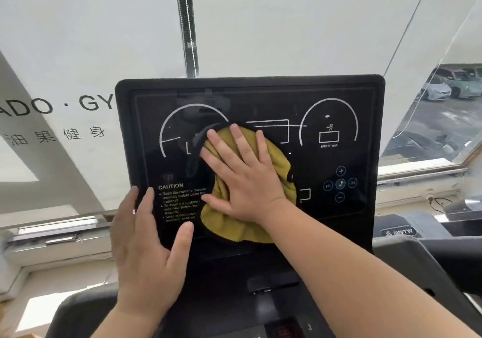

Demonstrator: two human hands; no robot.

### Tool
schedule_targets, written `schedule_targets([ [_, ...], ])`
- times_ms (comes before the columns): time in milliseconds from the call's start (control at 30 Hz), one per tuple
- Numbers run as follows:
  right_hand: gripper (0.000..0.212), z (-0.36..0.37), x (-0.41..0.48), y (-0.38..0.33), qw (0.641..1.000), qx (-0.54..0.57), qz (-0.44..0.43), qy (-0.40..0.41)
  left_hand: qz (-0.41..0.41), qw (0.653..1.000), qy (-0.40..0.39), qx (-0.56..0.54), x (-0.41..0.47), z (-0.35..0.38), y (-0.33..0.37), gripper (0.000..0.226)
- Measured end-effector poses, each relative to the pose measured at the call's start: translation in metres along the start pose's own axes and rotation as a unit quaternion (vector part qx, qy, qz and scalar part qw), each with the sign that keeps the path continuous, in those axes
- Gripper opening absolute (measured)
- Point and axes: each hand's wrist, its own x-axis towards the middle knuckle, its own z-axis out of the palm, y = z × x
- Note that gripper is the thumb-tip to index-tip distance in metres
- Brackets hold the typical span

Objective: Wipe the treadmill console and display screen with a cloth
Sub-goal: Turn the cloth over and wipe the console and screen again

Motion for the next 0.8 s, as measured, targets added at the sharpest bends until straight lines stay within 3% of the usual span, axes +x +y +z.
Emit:
schedule_targets([
  [100, 0.088, 0.003, -0.026, 0.048, 1.0, -0.005, 0.026, 0.01, 0.092, 0.994, -0.024, 0.054, -0.009, 0.023, 0.019, 0.083],
  [200, 0.091, 0.002, -0.048, 0.103, 0.991, -0.005, 0.136, 0.009, 0.129, 0.984, -0.061, 0.11, -0.026, 0.043, 0.026, 0.083],
  [333, 0.098, -0.011, -0.046, 0.15, 0.931, 0.056, 0.361, -0.004, 0.107, 0.969, -0.12, 0.185, -0.039, 0.053, 0.022, 0.086],
  [467, 0.102, -0.024, -0.006, 0.136, 0.88, 0.117, 0.459, 0.029, 0.077, 0.963, -0.144, 0.215, -0.041, 0.049, 0.021, 0.087],
  [533, 0.103, -0.027, 0.015, 0.109, 0.898, 0.116, 0.423, 0.032, 0.071, 0.961, -0.144, 0.224, -0.042, 0.049, 0.023, 0.088],
  [667, 0.101, -0.025, 0.038, 0.044, 0.982, 0.058, 0.18, 0.011, 0.064, 0.958, -0.144, 0.24, -0.043, 0.052, 0.027, 0.089],
  [800, 0.093, -0.016, 0.026, 0.051, 0.999, 0.02, 0.024, 0.008, 0.052, 0.962, -0.131, 0.234, -0.045, 0.061, 0.034, 0.089],
])
